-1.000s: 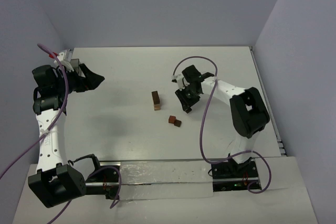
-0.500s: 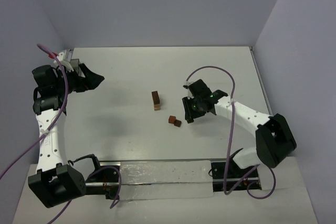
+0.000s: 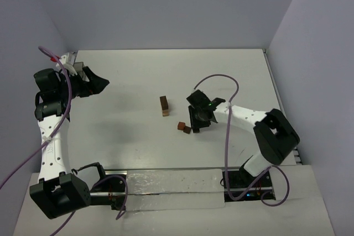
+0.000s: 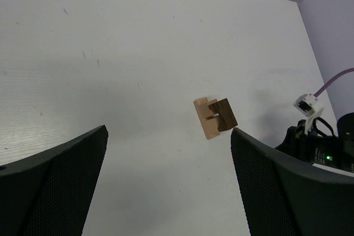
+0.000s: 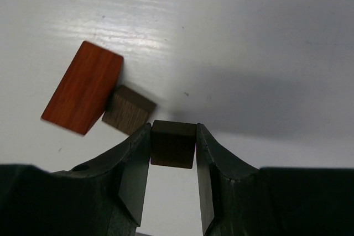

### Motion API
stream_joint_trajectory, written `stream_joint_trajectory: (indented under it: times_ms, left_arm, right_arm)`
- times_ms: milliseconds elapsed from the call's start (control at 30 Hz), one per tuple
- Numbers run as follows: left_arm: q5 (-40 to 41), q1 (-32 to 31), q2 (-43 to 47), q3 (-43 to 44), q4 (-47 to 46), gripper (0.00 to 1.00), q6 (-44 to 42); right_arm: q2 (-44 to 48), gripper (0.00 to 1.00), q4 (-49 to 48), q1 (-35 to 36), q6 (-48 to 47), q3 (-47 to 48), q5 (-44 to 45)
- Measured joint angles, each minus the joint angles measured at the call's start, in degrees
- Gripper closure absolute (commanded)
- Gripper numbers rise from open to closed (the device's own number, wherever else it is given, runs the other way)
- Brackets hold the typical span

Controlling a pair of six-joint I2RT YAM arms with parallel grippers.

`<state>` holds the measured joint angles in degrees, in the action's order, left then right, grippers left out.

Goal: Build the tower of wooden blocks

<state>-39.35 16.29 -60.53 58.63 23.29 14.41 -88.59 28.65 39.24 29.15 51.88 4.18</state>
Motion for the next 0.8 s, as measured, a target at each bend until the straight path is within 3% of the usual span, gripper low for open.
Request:
stream_joint_trajectory:
  times_ms: [133, 367, 500, 533, 633, 800]
  left_arm:
    - [0.35, 0.0, -0.01, 0.0, 0.01, 0.02, -0.03]
    - [1.18, 0.0, 0.0, -0.02, 0.02, 0.02, -0.06]
    - [1.2, 0.0, -0.01, -0.11, 0.0, 0.02, -0.04]
    - [1.2, 0.0, -0.02, -0.11, -0.01, 0.02, -0.04]
    - [1.2, 0.0, -0.02, -0.11, -0.02, 0.02, -0.04]
    - [1.2, 0.0, -0.02, -0.11, 0.0, 0.02, -0.05]
  right_arm:
    - [-6.69, 1.0, 0.96, 0.0, 1.75, 2.89, -0.39]
    - [-9.51, 0.99, 1.88, -0.02, 3.43, 5.99, -0.58]
    - [-10.24, 0.8, 2.43, -0.02, 3.66, 6.84, -0.9]
    - [-10.29, 0.69, 2.49, -0.02, 3.65, 6.96, -1.14]
    - [-10.3, 0.52, 2.46, -0.04, 3.6, 6.97, -2.2]
    - [-10.3, 0.42, 2.34, -0.17, 3.45, 7.03, -3.55]
